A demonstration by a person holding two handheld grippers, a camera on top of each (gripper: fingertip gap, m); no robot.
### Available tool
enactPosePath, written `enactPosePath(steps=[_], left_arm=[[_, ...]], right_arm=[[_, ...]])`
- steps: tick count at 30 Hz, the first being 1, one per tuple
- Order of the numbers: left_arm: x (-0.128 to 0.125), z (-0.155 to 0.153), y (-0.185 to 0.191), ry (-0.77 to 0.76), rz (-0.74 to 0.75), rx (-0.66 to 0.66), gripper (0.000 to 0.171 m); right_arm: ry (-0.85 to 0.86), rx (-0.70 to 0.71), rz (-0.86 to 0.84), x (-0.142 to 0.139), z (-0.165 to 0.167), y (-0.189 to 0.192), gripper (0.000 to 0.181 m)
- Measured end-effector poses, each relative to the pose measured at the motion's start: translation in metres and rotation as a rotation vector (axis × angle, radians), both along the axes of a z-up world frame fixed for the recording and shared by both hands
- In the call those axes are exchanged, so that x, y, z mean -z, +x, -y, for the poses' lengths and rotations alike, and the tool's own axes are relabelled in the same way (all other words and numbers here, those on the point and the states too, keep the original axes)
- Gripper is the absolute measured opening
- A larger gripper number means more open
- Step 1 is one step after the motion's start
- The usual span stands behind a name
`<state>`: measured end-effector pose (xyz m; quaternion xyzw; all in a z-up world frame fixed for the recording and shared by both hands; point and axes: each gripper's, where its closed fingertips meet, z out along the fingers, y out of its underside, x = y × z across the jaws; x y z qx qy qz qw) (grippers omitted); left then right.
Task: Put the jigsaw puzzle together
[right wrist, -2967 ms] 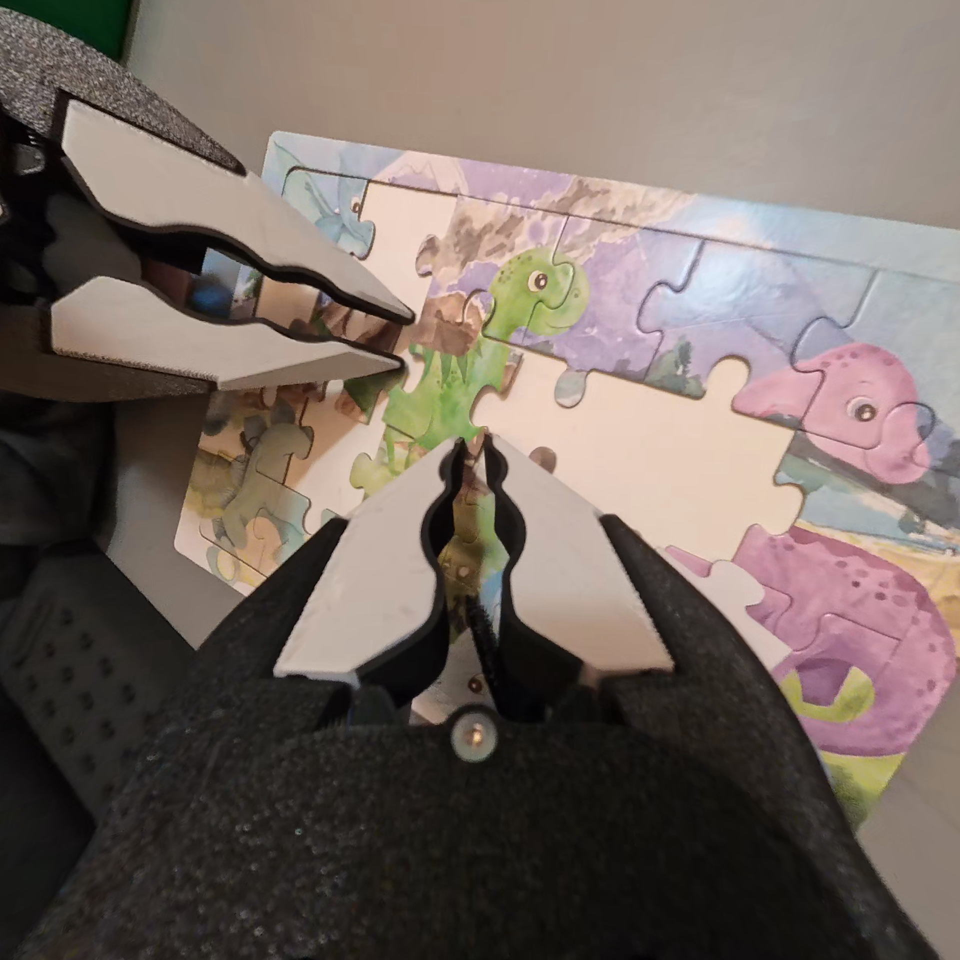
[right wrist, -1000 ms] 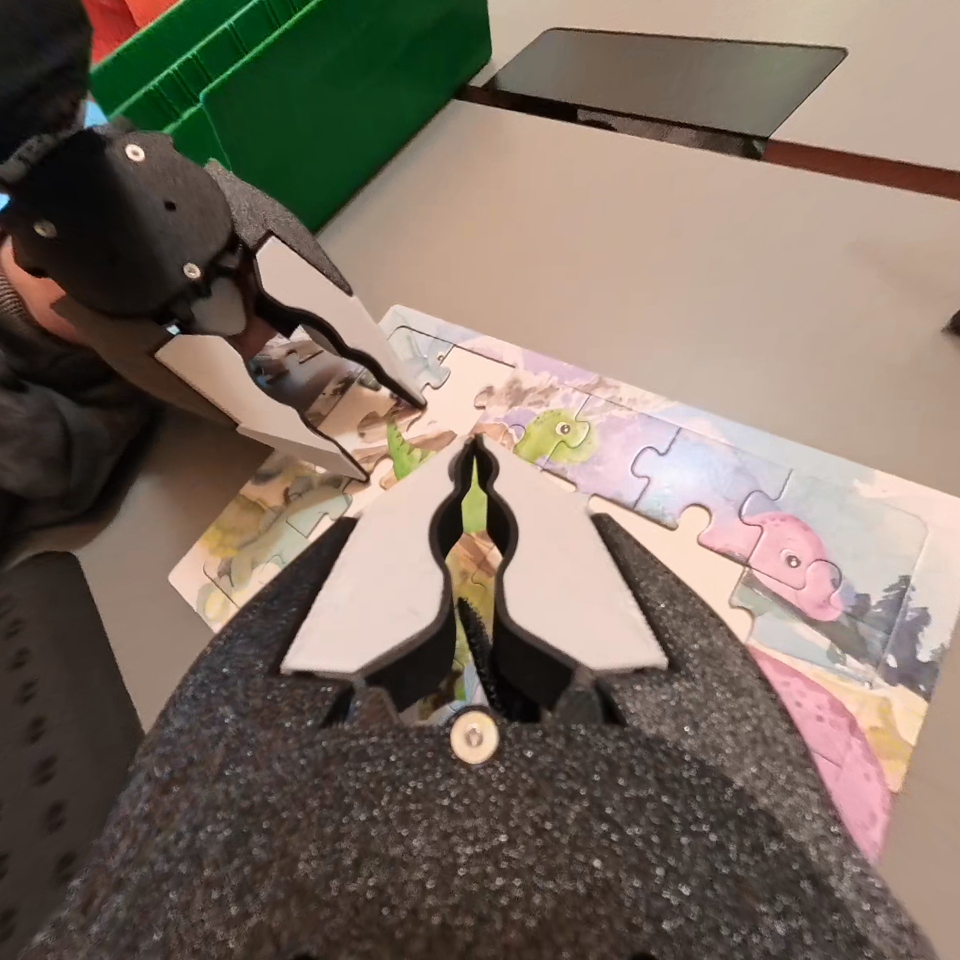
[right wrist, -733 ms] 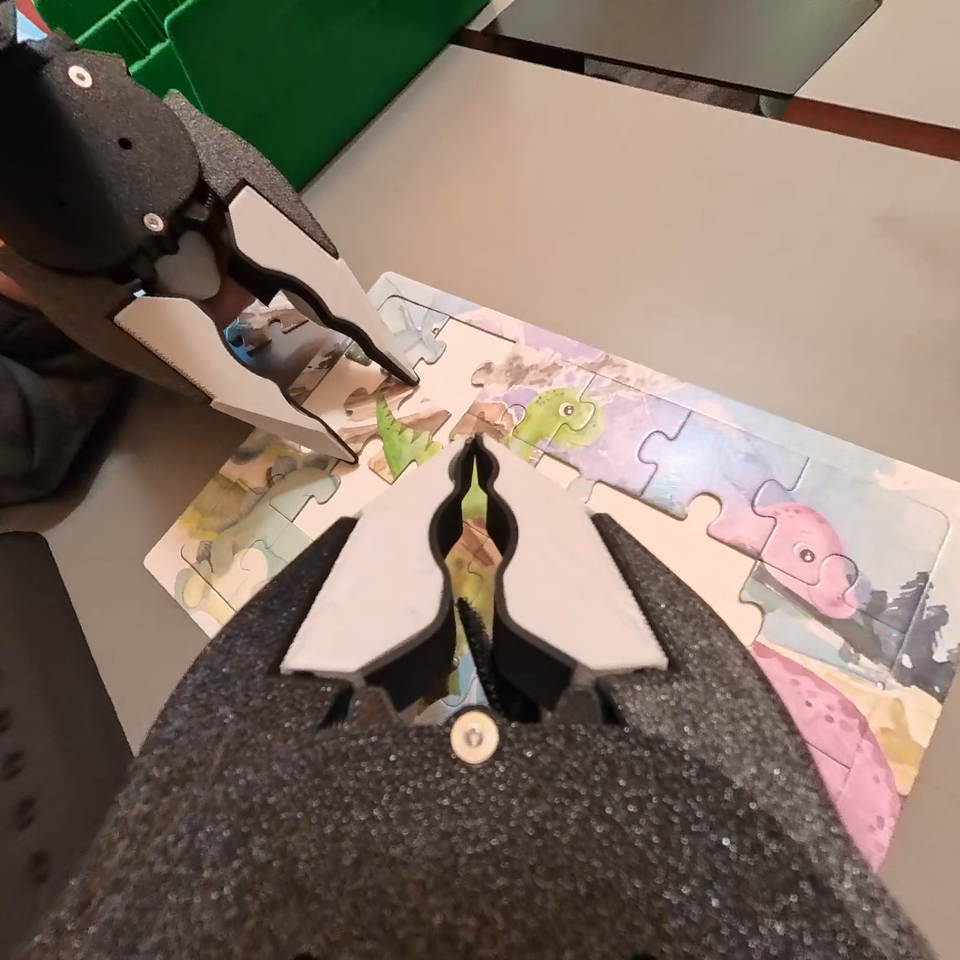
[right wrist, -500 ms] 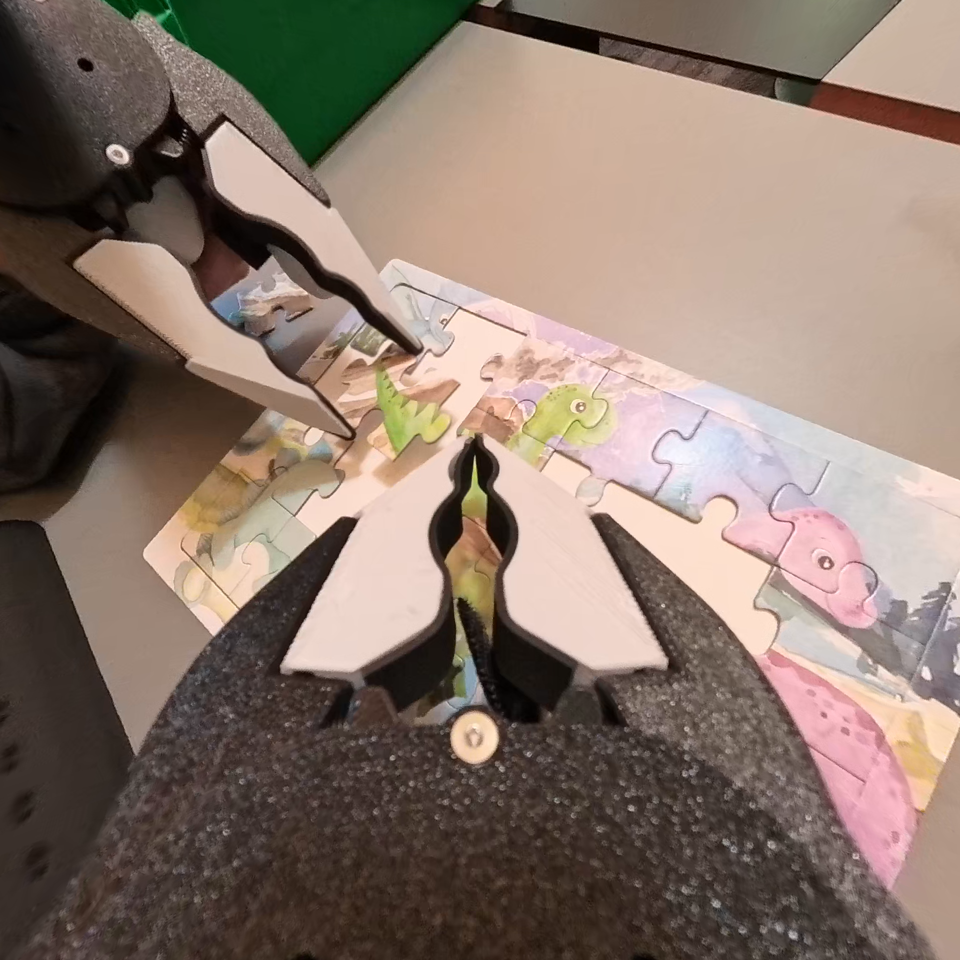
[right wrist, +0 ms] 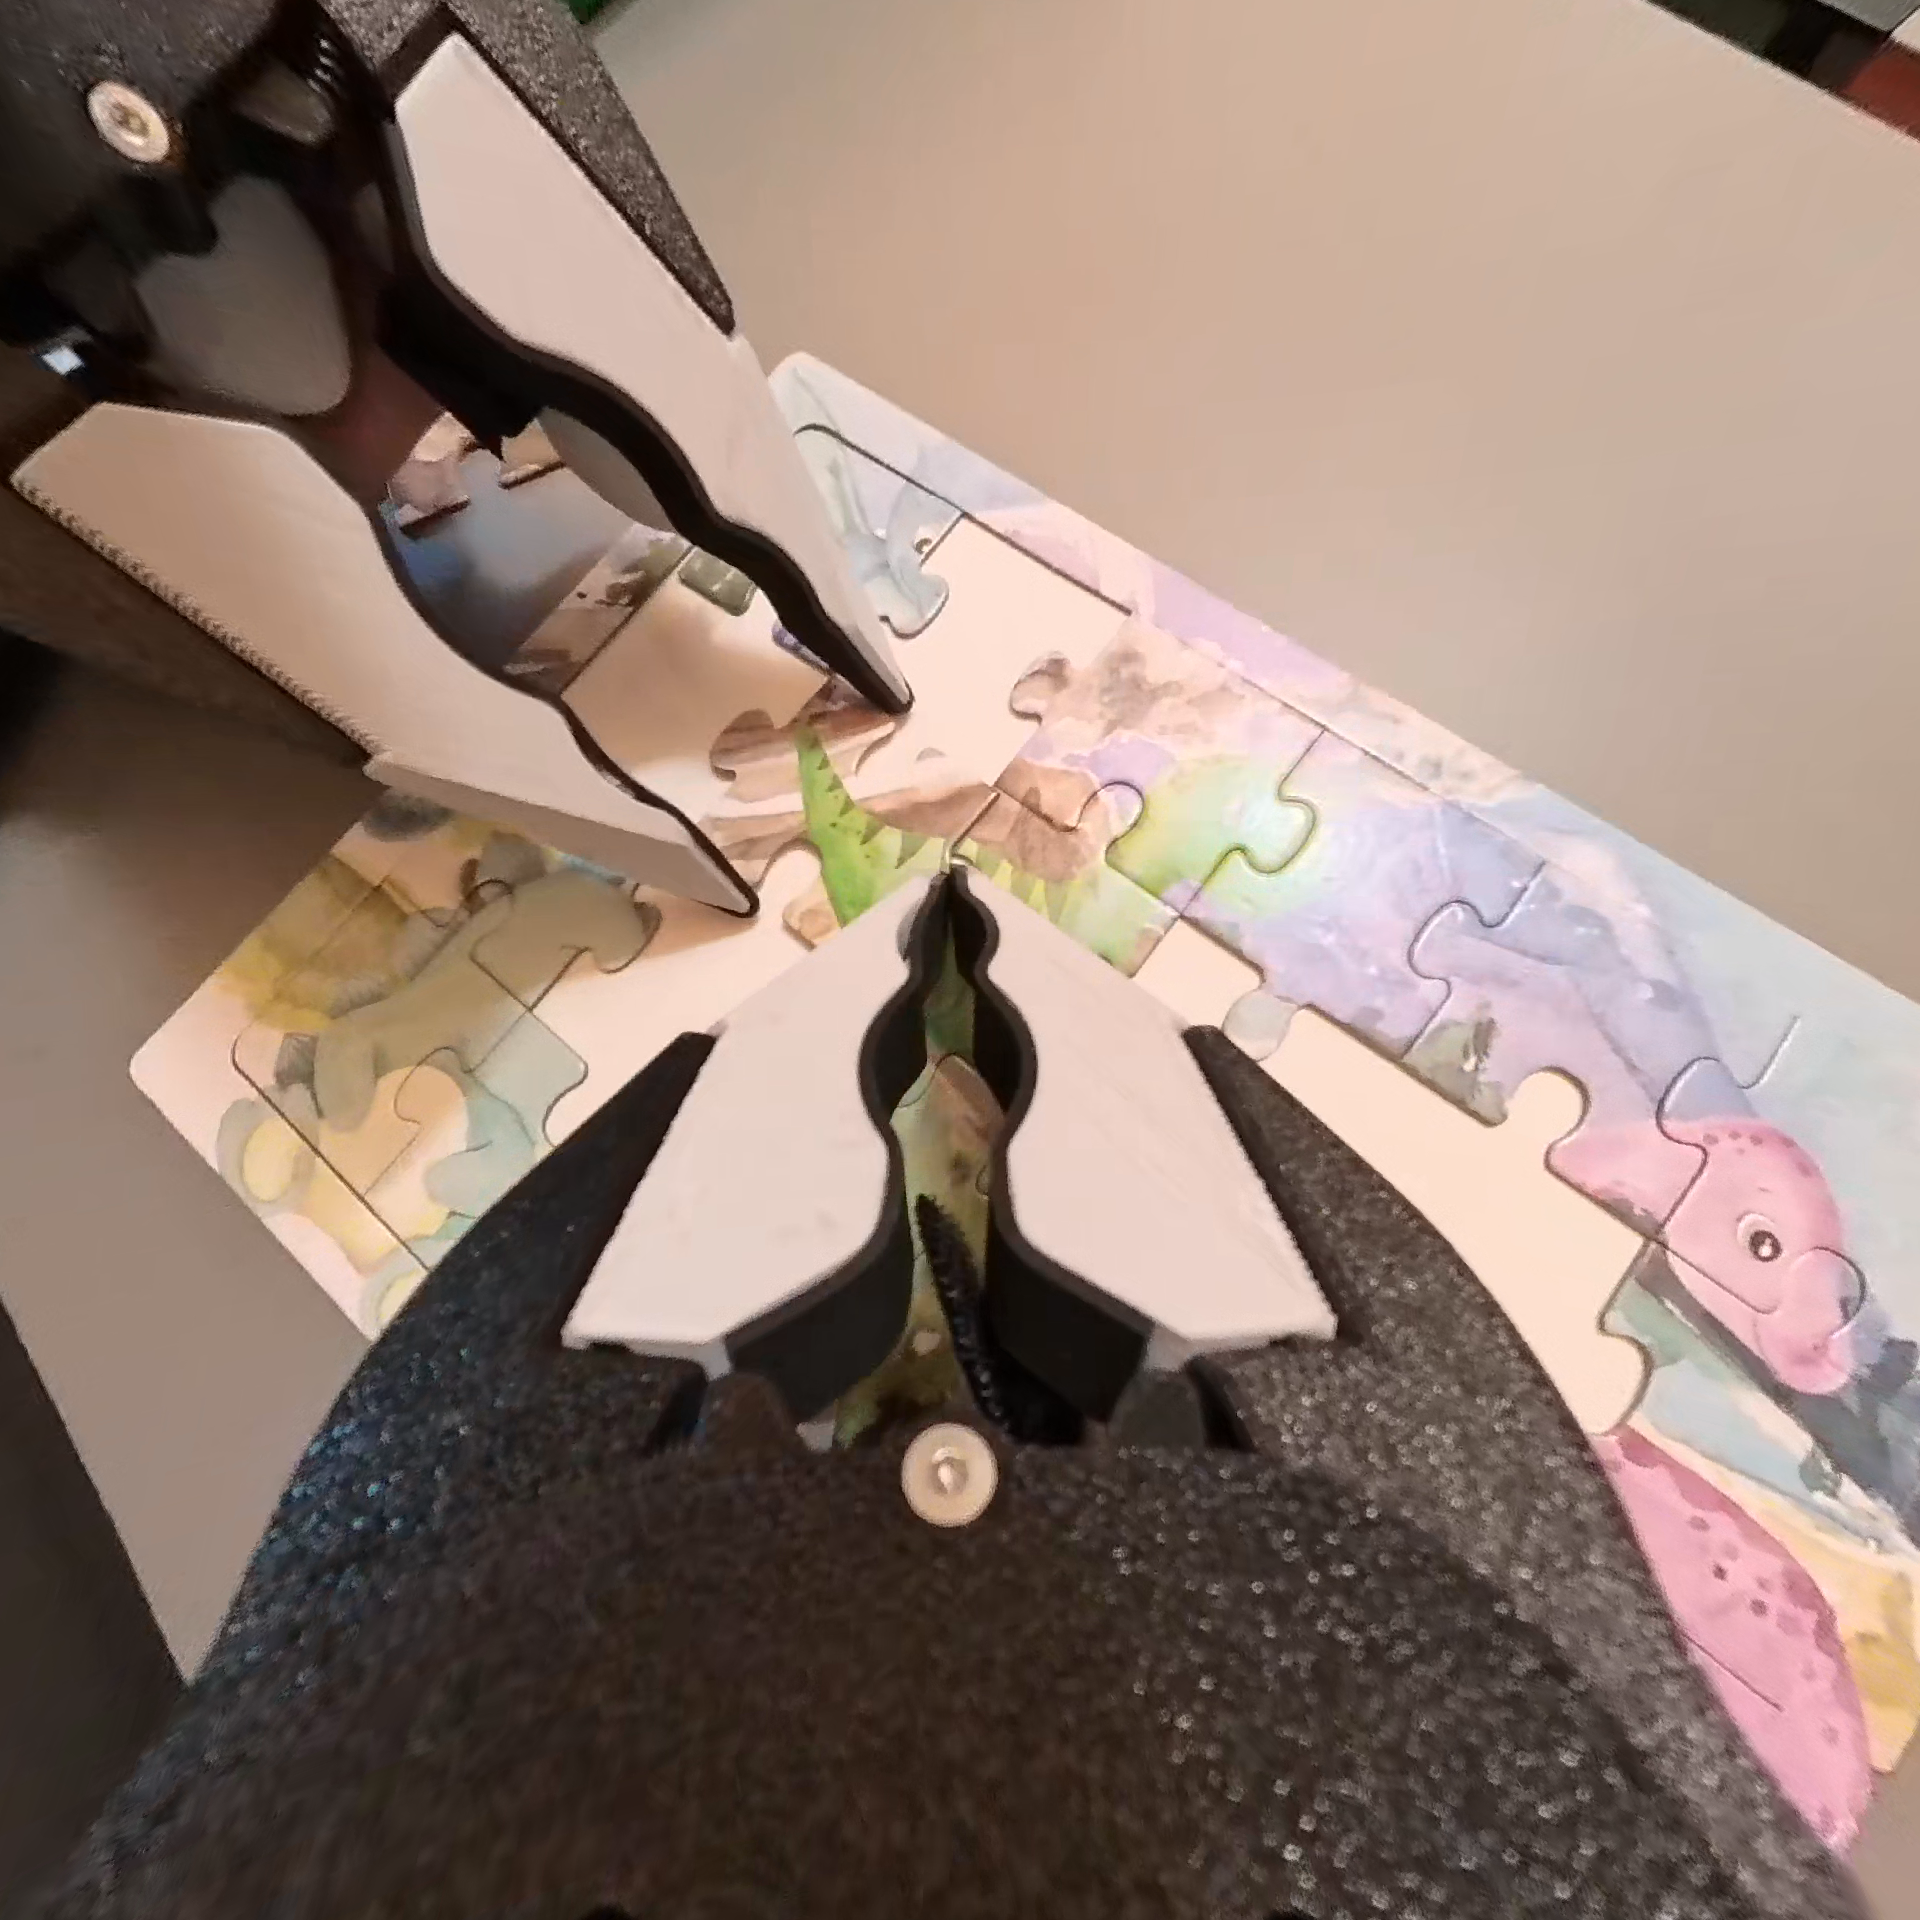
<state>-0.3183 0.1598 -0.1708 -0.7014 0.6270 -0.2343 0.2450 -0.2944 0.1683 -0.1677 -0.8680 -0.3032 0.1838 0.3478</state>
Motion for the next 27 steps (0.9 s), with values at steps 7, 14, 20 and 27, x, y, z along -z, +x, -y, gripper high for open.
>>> enactPosePath(steps=[7, 14, 20, 27], left_arm=[[0.0, 0.0, -0.001, 0.0, -0.008, -0.003, 0.047], [-0.021, 0.011, 0.012, -0.044, 0.115, 0.033, 0.028], [-0.001, 0.007, 0.006, -0.011, 0.042, 0.022, 0.0], [-0.003, 0.008, 0.005, -0.054, 0.053, 0.012, 0.0]], right_arm=[[0.004, -0.025, 0.016, 0.001, -0.001, -0.003, 0.0], [-0.026, -0.023, -0.027, 0.002, 0.0, -0.003, 0.0], [-0.008, -0.016, -0.011, -0.001, 0.001, -0.002, 0.0], [0.003, -0.108, 0.008, 0.002, 0.017, -0.014, 0.0]])
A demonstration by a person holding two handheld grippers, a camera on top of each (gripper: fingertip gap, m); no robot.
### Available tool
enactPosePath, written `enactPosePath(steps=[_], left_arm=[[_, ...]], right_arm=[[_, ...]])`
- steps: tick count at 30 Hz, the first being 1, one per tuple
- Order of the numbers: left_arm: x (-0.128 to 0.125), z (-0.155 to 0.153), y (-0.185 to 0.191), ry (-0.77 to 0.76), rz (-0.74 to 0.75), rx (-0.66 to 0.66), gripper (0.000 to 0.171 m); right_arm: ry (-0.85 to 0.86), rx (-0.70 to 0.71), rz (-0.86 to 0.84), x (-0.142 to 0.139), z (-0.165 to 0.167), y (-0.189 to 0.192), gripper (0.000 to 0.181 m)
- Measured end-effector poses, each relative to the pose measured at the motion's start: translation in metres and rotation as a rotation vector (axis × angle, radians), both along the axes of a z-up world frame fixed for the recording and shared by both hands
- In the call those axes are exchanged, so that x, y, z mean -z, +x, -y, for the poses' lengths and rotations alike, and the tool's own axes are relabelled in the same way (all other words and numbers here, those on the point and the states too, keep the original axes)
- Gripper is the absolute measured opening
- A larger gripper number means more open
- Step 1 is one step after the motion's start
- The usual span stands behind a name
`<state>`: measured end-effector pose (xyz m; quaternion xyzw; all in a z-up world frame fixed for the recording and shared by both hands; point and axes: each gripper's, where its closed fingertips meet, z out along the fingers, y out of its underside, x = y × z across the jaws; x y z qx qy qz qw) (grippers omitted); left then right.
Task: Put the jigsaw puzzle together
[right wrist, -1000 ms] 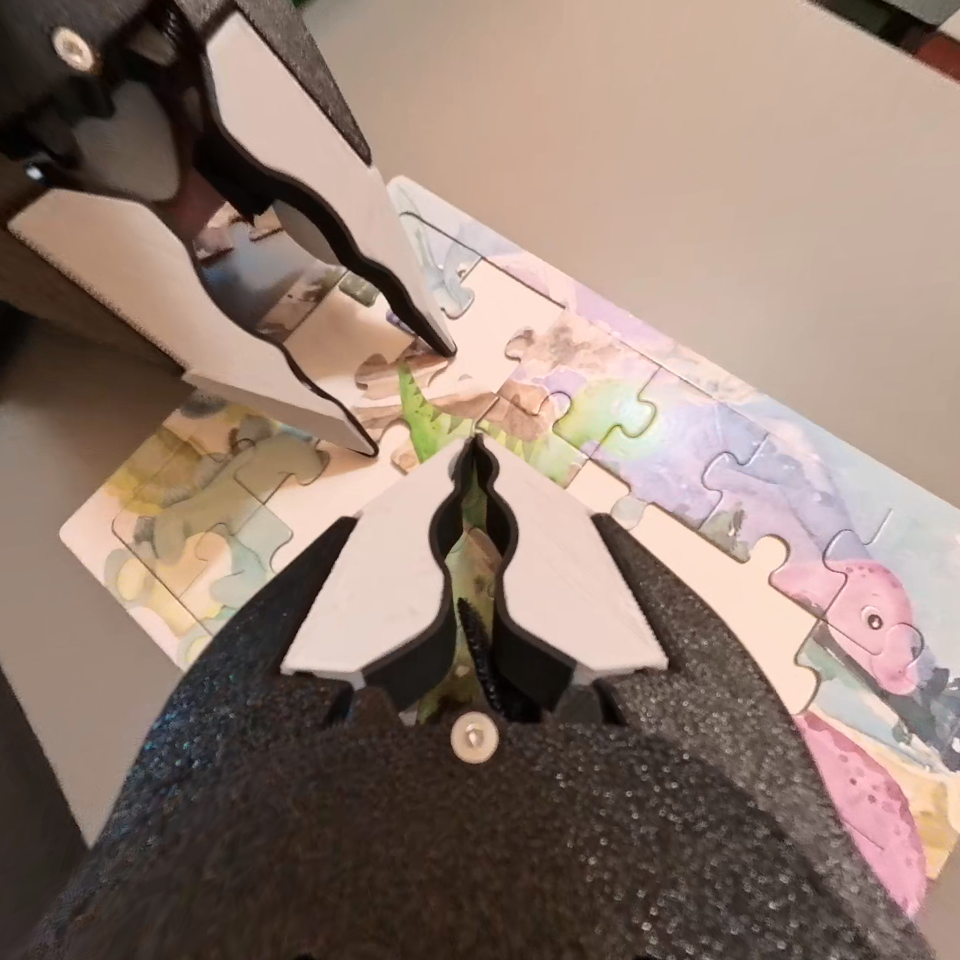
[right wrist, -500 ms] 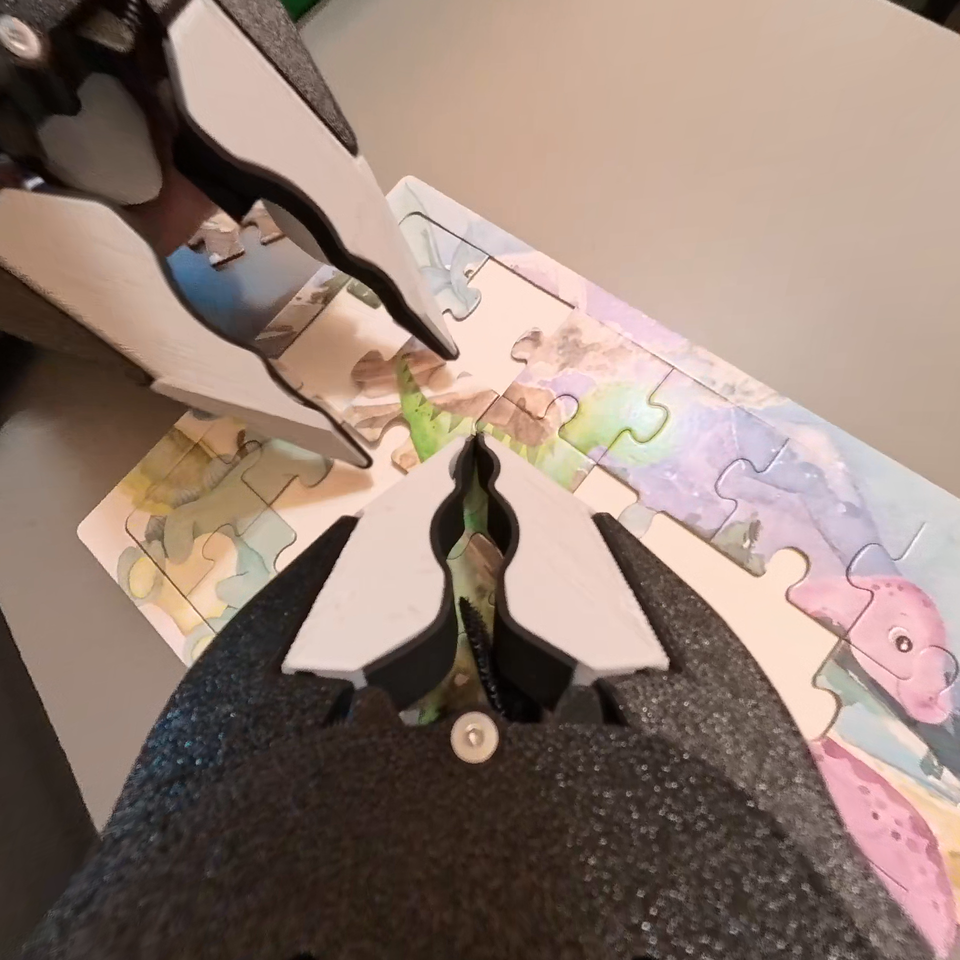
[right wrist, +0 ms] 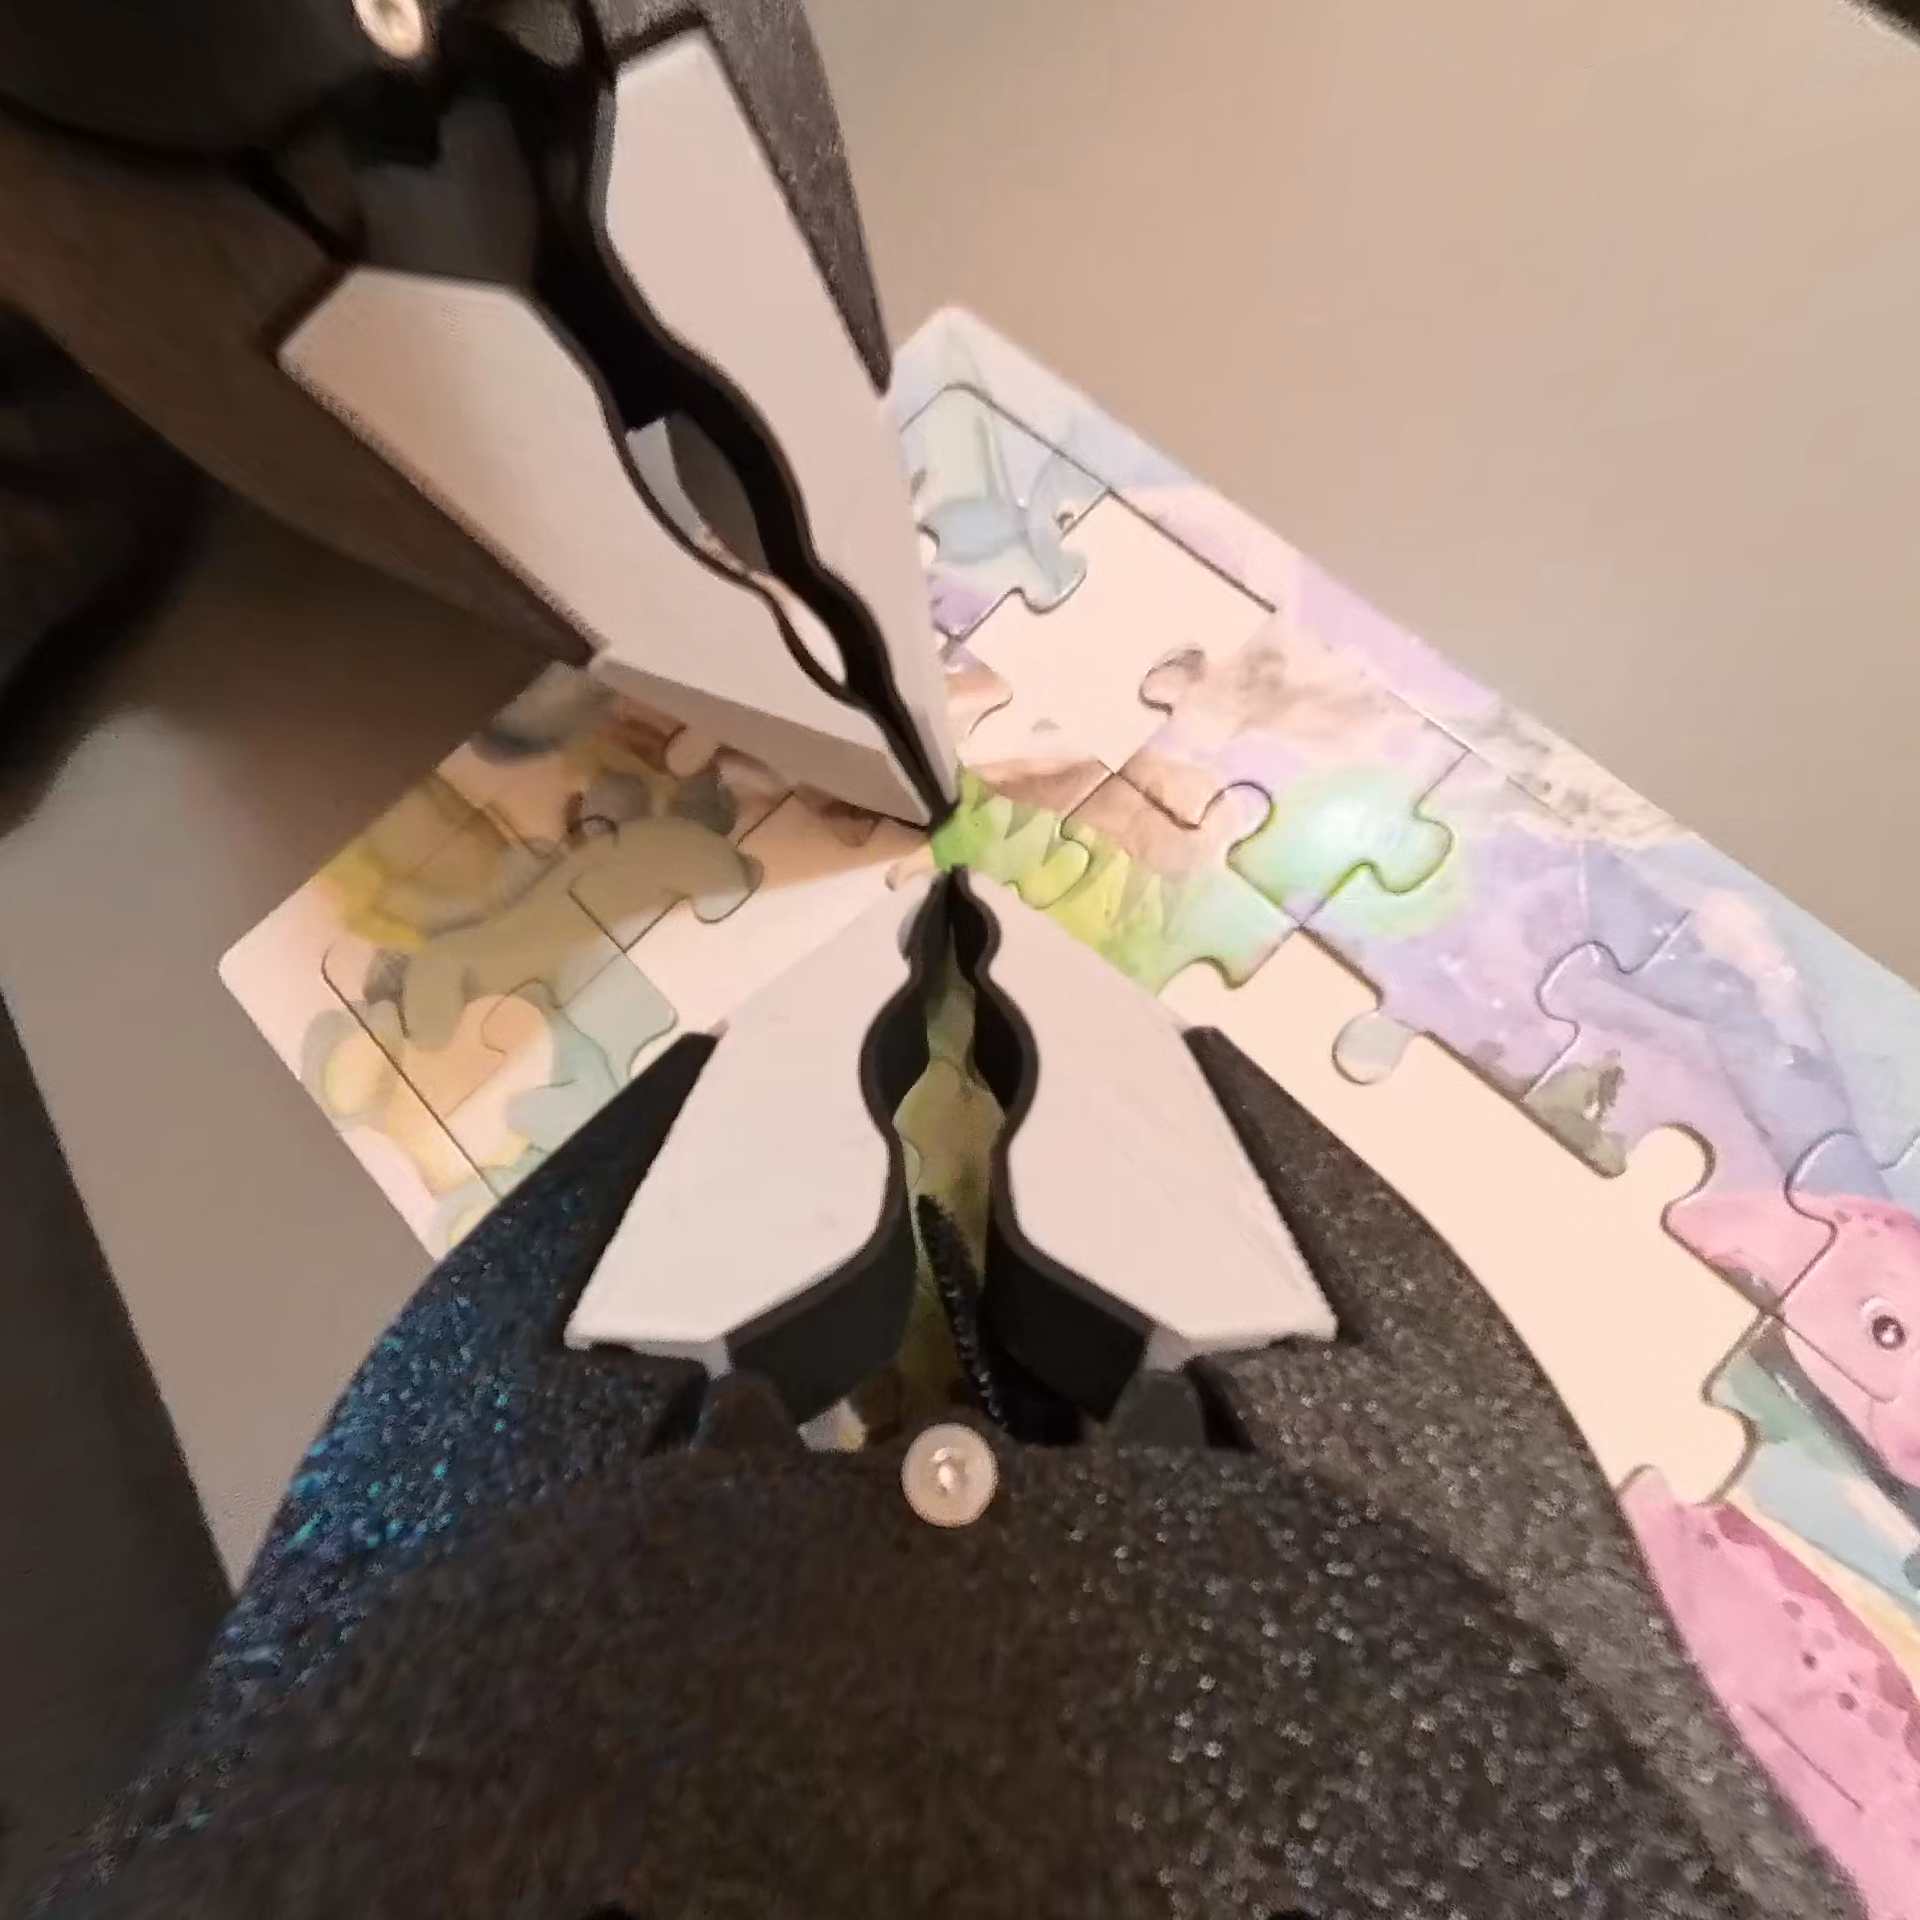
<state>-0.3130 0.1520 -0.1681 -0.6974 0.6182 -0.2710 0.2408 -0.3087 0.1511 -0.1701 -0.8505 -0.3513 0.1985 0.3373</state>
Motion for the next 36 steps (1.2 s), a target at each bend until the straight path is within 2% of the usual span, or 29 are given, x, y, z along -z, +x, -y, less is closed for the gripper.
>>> enactPosePath(steps=[4, 6, 9, 11, 14, 17, 19, 22, 25, 30, 36], left_arm=[[-0.013, -0.007, -0.013, -0.063, 0.043, -0.021, 0.0], [0.001, -0.013, -0.027, -0.035, -0.047, -0.027, 0.0], [0.001, -0.013, -0.026, -0.042, -0.031, -0.027, 0.0], [0.001, -0.013, -0.026, -0.027, -0.034, -0.022, 0.0], [-0.001, -0.017, -0.027, 0.002, -0.035, -0.033, 0.0], [-0.018, -0.031, -0.024, 0.074, 0.021, -0.091, 0.009], [-0.033, -0.036, -0.024, 0.116, 0.061, -0.125, 0.012], [-0.048, -0.03, -0.028, 0.154, 0.084, -0.16, 0.013], [-0.055, -0.012, -0.035, 0.152, 0.106, -0.197, 0.013], [-0.052, 0.016, -0.054, 0.157, 0.067, -0.27, 0.013], [-0.058, 0.042, -0.064, 0.133, 0.077, -0.325, 0.013]], right_arm=[[-0.038, 0.003, -0.033, 0.0, 0.0, 0.0, 0.0], [-0.035, 0.007, -0.032, -0.001, 0.001, 0.001, 0.0], [0.013, 0.079, -0.101, -0.027, -0.004, 0.022, 0.0], [0.061, 0.188, -0.136, -0.053, -0.007, 0.068, 0.0], [0.133, 0.397, 0.008, -0.071, 0.005, 0.186, 0.011], [0.033, 0.536, 0.049, -0.063, 0.047, 0.285, 0.036], [-0.025, 0.52, 0.026, -0.05, 0.076, 0.313, 0.042], [-0.015, 0.4, 0.016, -0.032, 0.104, 0.315, 0.043], [-0.027, 0.331, 0.089, -0.009, 0.115, 0.313, 0.05], [0.038, 0.277, 0.114, -0.011, 0.106, 0.31, 0.055], [0.0, 0.142, 0.157, 0.0, 0.109, 0.302, 0.055]])
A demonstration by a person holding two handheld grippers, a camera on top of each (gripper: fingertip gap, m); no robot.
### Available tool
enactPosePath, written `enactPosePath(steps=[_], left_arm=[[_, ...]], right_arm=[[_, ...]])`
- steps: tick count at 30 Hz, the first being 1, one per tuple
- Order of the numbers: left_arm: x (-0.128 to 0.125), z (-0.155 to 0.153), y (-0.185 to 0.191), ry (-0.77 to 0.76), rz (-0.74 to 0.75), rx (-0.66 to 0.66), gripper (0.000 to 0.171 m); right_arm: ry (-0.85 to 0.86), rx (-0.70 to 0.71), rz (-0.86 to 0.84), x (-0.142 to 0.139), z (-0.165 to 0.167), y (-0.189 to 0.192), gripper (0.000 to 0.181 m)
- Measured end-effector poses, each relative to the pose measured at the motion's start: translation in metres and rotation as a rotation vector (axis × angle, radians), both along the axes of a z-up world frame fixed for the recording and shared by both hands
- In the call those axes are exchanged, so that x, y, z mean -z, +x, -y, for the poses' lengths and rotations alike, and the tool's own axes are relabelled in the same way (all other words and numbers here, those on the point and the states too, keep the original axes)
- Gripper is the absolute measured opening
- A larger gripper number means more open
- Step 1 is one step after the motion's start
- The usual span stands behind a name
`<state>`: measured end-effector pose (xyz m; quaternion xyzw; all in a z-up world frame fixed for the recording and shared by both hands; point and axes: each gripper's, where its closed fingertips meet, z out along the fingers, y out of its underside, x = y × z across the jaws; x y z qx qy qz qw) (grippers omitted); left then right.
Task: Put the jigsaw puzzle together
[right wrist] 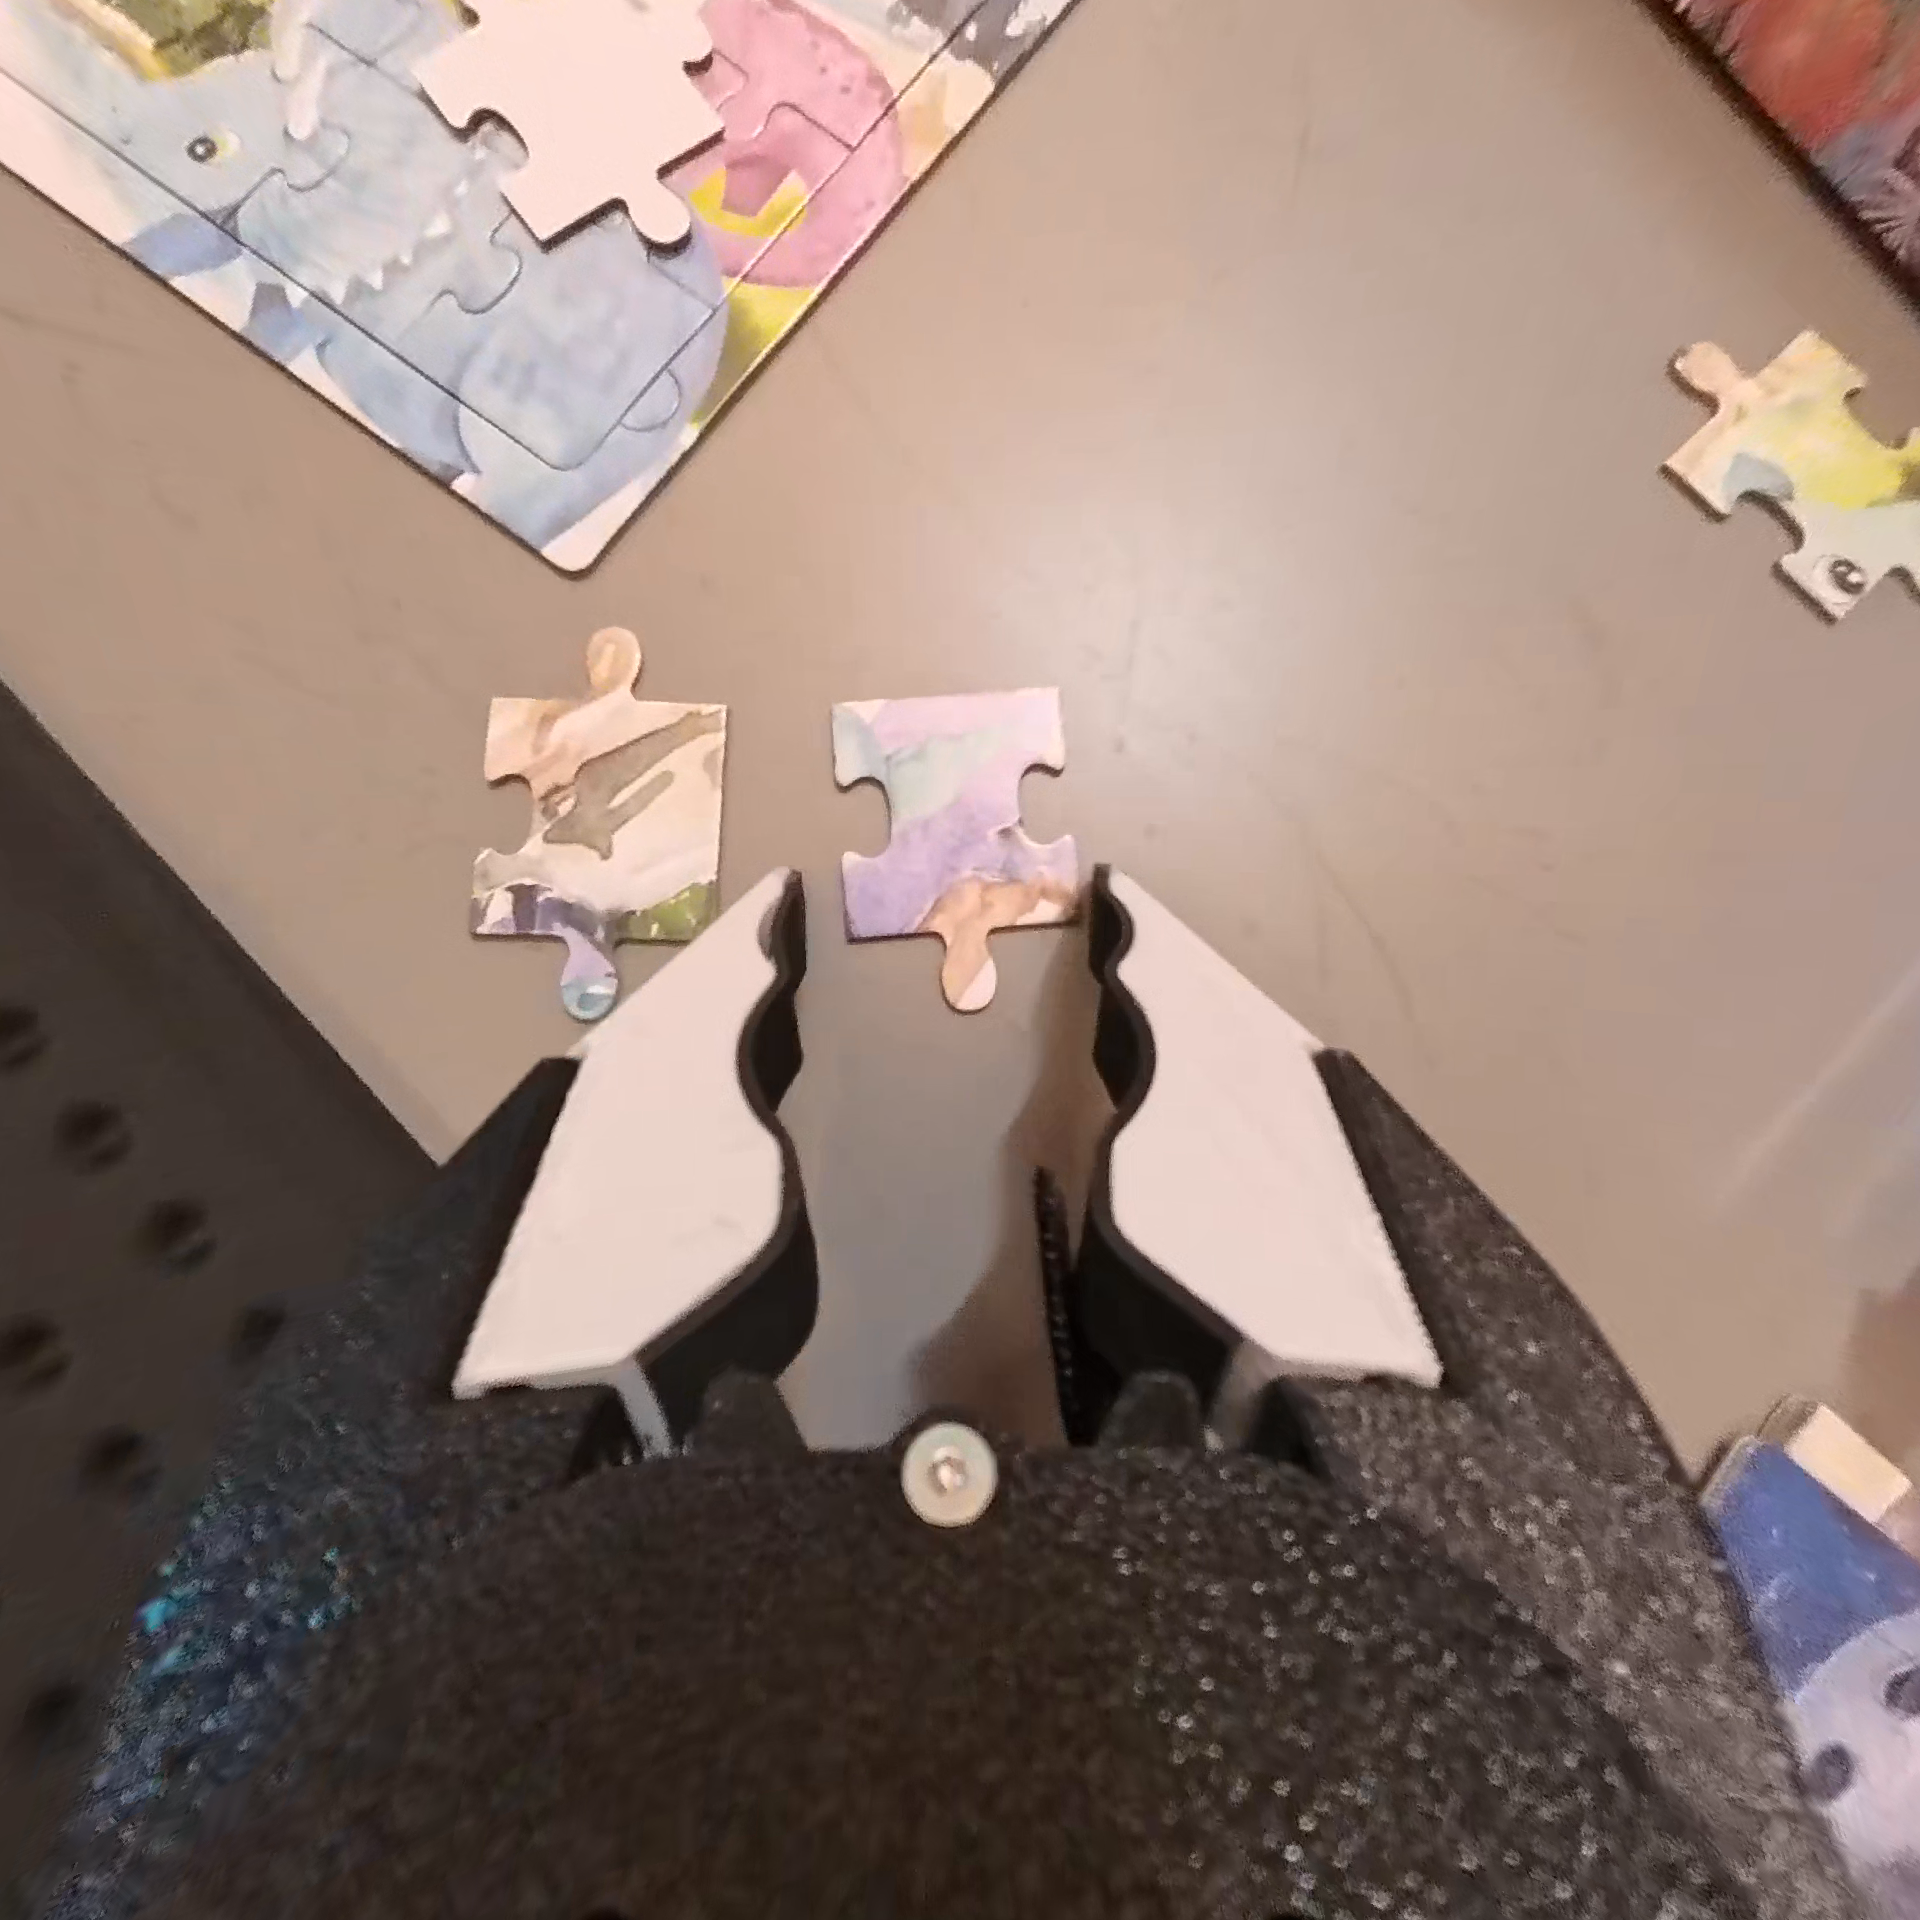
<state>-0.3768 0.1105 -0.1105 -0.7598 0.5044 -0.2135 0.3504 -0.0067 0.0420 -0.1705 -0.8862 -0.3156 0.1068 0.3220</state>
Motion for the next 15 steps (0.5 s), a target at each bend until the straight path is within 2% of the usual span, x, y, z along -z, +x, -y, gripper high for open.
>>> enactPosePath(steps=[3, 10, 15], left_arm=[[-0.005, 0.006, -0.003, -0.014, 0.018, -0.014, 0.013], [-0.009, 0.004, -0.018, -0.012, 0.014, -0.054, 0.013], [-0.003, 0.002, -0.028, -0.017, 0.002, -0.052, 0.013]], right_arm=[[-0.017, -0.014, -0.017, 0.0, 0.001, -0.001, 0.045], [-0.025, 0.029, 0.001, -0.003, 0.0, -0.001, 0.044], [0.04, 0.033, 0.017, -0.031, -0.003, -0.018, 0.044]])
